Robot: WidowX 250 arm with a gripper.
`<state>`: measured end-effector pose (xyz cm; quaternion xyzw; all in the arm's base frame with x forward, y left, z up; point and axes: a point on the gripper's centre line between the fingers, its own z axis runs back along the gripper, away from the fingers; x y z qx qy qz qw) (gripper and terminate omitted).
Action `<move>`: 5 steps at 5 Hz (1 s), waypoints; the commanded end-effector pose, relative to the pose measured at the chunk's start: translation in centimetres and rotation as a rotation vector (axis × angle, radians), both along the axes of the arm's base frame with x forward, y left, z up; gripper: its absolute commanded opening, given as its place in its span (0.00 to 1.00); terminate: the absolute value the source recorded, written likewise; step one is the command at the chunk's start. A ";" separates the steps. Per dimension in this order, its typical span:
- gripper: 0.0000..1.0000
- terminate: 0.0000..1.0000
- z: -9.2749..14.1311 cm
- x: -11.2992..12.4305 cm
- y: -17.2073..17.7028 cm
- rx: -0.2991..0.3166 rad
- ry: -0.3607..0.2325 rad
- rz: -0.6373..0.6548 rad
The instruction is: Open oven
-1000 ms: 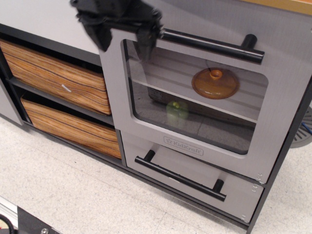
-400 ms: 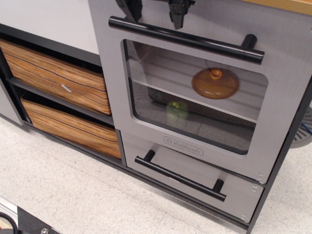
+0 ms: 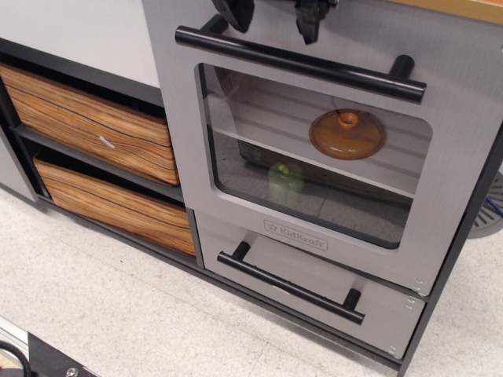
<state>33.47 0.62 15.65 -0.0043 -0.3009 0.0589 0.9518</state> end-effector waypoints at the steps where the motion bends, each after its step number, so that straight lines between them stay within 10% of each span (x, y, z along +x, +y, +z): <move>1: 1.00 0.00 -1.0 -0.2 -0.4 -0.001 -0.066 -0.100; 3: 1.00 0.00 -1.2 -2.0 0.0 -0.011 0.035 -0.085; 5: 1.00 0.00 2.2 -3.8 0.5 -0.050 0.010 -0.060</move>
